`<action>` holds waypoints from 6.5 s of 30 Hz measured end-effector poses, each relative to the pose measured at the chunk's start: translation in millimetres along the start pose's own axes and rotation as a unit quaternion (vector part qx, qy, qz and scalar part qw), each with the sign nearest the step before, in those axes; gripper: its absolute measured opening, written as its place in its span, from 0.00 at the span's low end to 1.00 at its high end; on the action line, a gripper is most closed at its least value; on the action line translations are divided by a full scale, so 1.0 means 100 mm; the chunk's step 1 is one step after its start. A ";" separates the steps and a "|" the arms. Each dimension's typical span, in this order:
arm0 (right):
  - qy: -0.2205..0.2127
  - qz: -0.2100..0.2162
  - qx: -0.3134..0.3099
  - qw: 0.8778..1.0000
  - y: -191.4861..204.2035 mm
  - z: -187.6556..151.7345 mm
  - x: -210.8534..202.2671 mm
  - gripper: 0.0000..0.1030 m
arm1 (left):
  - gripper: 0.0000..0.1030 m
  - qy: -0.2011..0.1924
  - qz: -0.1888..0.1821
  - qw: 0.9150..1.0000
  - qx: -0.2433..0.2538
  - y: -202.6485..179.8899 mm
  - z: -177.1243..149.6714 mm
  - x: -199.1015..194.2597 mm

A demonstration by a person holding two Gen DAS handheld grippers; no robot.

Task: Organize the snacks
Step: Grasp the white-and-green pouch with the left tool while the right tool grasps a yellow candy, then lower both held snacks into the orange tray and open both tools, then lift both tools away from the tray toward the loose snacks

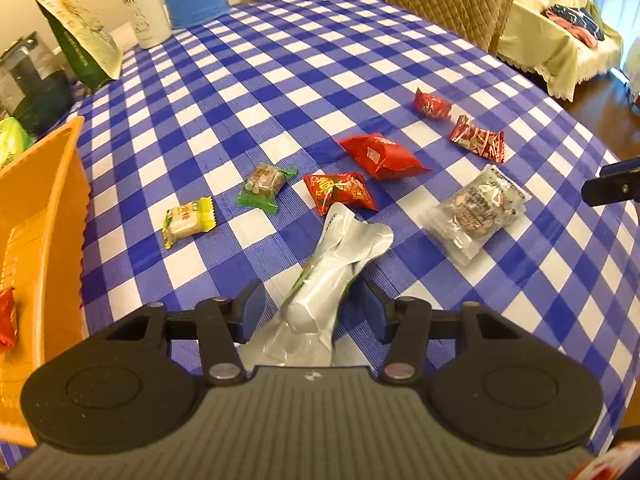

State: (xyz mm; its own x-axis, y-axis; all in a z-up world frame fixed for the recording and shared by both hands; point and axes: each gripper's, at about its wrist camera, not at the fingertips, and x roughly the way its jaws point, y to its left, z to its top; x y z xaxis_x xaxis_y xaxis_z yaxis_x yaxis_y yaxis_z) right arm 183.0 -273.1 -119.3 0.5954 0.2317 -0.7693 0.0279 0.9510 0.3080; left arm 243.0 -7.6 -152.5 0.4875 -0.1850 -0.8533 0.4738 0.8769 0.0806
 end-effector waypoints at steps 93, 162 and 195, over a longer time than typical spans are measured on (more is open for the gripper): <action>0.026 0.254 -0.313 0.915 3.10 0.47 0.71 0.21 | 0.27 -0.066 0.155 0.943 -0.286 1.96 -1.11 -1.80; -0.019 0.190 -0.219 0.957 3.81 1.06 1.47 0.38 | 0.60 -0.041 0.079 0.961 -0.261 2.85 -0.30 -0.82; -0.022 0.224 -0.228 0.947 2.54 0.08 -0.03 0.74 | 0.85 -0.070 0.133 0.940 -0.307 1.21 -0.99 -1.95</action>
State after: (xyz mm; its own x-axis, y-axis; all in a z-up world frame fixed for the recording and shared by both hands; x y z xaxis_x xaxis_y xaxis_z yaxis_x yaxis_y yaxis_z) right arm 194.6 -33.9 -34.8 0.4988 0.6345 -0.5905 -0.5795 0.7507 0.3172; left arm 132.4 178.3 -27.5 0.6410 0.0590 -0.7652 -0.1698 0.9832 -0.0665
